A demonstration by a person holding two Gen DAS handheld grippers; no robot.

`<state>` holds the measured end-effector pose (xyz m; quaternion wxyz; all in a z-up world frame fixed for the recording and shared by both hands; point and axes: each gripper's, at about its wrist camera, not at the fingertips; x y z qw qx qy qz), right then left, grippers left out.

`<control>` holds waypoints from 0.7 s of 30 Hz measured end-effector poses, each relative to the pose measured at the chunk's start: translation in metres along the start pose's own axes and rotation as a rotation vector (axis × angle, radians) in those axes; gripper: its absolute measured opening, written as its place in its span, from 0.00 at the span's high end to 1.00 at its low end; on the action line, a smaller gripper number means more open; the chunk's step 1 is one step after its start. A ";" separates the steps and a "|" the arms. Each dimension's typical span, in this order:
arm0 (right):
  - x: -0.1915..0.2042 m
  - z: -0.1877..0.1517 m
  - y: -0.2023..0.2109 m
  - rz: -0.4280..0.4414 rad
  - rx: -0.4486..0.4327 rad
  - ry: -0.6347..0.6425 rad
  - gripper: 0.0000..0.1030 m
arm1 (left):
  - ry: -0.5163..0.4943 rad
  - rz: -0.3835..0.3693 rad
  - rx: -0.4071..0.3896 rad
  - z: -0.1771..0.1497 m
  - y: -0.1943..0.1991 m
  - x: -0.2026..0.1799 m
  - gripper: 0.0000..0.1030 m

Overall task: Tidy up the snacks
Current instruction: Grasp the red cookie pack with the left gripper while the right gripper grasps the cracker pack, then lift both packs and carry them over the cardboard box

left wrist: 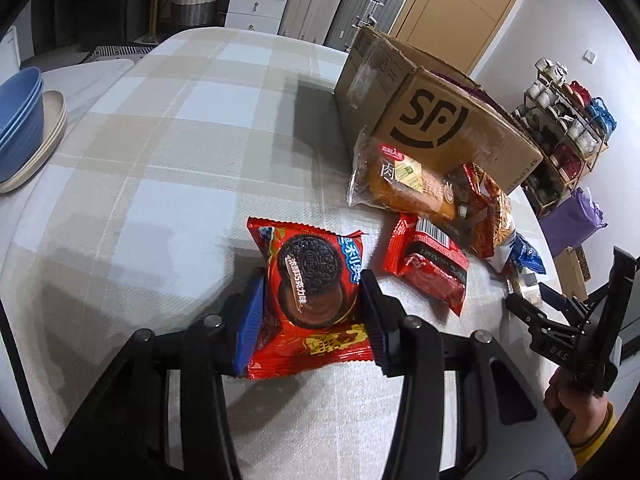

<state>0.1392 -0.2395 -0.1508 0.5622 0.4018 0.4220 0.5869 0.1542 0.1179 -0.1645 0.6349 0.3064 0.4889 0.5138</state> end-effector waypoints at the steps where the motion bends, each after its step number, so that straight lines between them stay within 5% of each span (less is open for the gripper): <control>1: 0.000 -0.001 0.001 0.004 -0.003 0.000 0.26 | 0.003 -0.001 -0.002 -0.001 0.001 0.001 0.59; 2: 0.000 -0.002 0.002 0.008 -0.010 -0.001 0.35 | 0.003 -0.001 -0.003 -0.003 0.003 0.002 0.59; 6: -0.001 -0.011 0.008 0.041 -0.049 -0.006 0.40 | 0.000 -0.002 -0.003 -0.009 0.008 0.002 0.59; 21: -0.015 -0.051 0.045 0.345 -0.073 -0.058 0.40 | -0.052 -0.003 -0.013 -0.035 0.028 -0.024 0.59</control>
Point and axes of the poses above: each gripper's, at about its wrist camera, not at the fingertips, and y roughly against the way its jaws point, x to its left, z to its top, and after that the axes turned 14 degrees about x, right-handed
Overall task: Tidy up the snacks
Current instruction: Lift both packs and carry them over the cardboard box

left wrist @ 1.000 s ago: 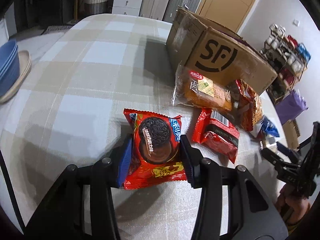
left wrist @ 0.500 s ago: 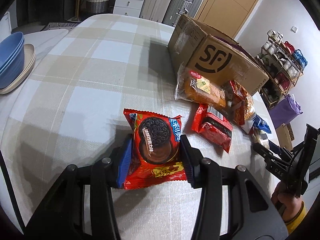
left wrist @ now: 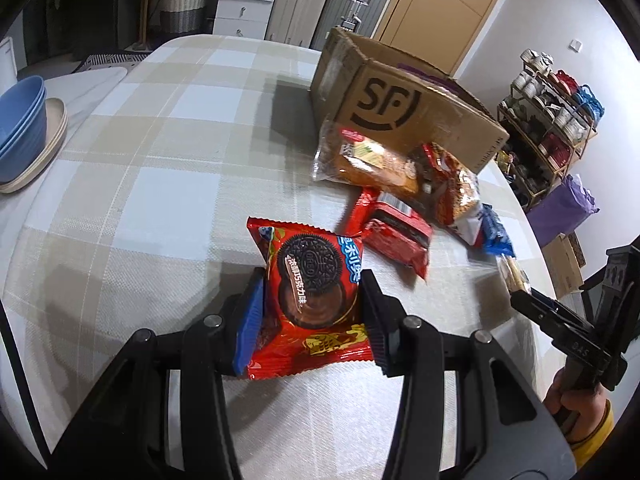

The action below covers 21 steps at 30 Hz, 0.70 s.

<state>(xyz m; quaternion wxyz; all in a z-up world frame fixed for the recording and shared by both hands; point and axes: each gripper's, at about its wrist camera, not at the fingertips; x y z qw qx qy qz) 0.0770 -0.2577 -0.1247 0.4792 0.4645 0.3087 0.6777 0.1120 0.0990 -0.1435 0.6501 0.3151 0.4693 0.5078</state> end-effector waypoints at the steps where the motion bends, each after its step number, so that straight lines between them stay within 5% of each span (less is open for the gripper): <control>1: 0.001 -0.002 0.004 0.013 -0.006 0.001 0.40 | -0.003 0.000 -0.002 -0.001 0.001 -0.002 0.59; 21: 0.053 -0.009 0.059 0.240 -0.118 0.117 0.40 | -0.091 0.012 -0.059 -0.023 0.045 -0.041 0.59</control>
Point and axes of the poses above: each gripper's, at about its wrist camera, not at the fingertips, and y roughly against the way its jaws point, x to its left, z to its top, and after that the axes turned 14 degrees about x, right-handed
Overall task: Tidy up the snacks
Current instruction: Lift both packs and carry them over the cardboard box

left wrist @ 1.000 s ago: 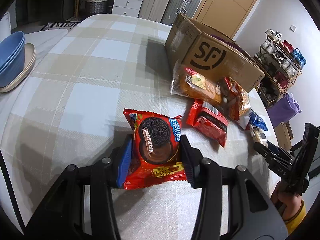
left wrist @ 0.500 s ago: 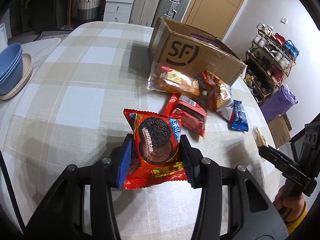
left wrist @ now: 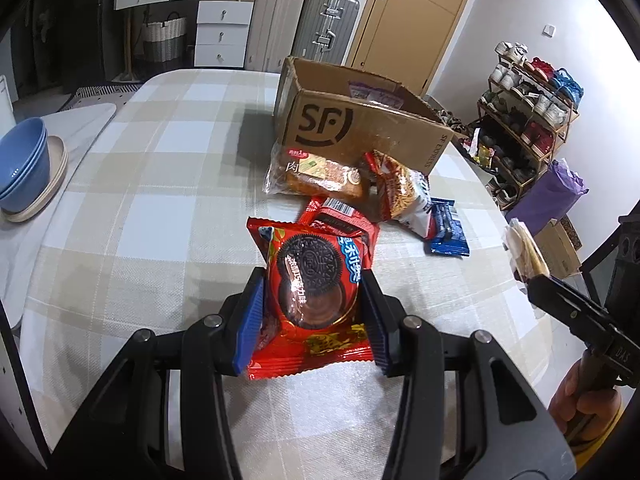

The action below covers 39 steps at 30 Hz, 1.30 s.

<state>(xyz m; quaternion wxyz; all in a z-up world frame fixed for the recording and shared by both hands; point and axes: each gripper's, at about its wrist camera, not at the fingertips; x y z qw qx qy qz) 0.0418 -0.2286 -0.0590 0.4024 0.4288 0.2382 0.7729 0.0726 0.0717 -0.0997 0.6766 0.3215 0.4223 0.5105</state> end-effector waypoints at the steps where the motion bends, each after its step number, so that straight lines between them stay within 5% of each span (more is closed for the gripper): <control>1: 0.000 0.000 0.000 0.009 0.001 -0.006 0.40 | -0.004 -0.002 -0.001 0.000 0.001 -0.001 0.59; 12: 0.006 0.038 0.015 0.044 -0.066 0.023 0.40 | -0.051 -0.016 -0.065 0.048 0.032 0.001 0.59; 26: 0.012 0.144 0.023 0.034 -0.133 0.108 0.40 | -0.170 0.004 -0.136 0.169 0.063 -0.017 0.59; 39: -0.008 0.228 -0.010 0.003 -0.121 0.120 0.40 | -0.135 -0.024 -0.078 0.283 0.005 -0.031 0.59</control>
Point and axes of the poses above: each gripper's, at about its wrist camera, not at the fingertips, and y roughly against the way its jaws point, x to its left, z to its top, and after that the axes turned 14 degrees about x, right-handed
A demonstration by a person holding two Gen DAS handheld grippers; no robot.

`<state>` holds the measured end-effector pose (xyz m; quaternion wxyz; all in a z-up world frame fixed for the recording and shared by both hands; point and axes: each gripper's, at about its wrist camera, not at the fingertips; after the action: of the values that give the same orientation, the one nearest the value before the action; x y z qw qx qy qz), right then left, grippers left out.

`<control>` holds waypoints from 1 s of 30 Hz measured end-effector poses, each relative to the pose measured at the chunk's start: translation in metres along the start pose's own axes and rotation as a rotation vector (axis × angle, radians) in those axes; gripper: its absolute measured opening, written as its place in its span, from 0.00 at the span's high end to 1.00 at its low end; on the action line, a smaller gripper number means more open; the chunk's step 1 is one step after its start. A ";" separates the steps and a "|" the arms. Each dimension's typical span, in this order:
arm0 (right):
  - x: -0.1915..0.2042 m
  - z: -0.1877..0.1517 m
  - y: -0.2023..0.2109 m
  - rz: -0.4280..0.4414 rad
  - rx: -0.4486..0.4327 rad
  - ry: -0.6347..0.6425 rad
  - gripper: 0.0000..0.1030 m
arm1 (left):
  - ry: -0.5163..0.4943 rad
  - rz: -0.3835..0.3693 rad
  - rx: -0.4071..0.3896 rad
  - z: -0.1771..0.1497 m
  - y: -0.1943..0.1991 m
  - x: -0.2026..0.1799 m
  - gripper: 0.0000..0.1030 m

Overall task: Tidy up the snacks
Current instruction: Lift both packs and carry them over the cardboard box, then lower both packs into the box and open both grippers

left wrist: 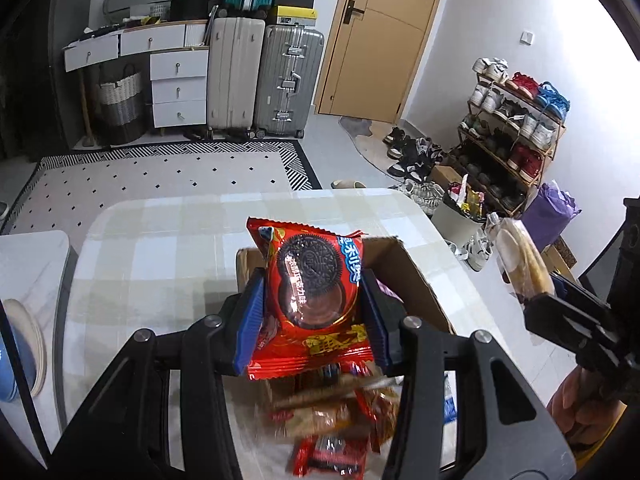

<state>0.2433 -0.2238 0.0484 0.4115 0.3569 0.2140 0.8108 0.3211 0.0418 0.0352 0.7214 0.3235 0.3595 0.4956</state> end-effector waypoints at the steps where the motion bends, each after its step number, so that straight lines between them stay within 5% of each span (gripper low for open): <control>1: -0.003 0.003 -0.003 -0.006 0.002 -0.002 0.40 | -0.002 0.010 0.003 0.005 -0.006 -0.001 0.59; 13: -0.033 0.018 -0.045 -0.034 0.060 -0.036 0.40 | -0.022 0.018 0.057 0.036 -0.070 -0.016 0.59; 30: -0.044 0.015 -0.083 -0.064 0.142 -0.048 0.40 | -0.042 0.026 0.135 0.032 -0.122 -0.026 0.59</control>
<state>0.3147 -0.2114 -0.0130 0.4158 0.3975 0.2723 0.7713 0.3999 -0.0231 -0.0432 0.6989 0.3864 0.3724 0.4727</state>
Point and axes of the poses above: each gripper's, at about its wrist camera, not at the fingertips, and y roughly against the way its jaws point, x to its left, z to its top, and after that the axes turned 14 degrees about x, right-handed
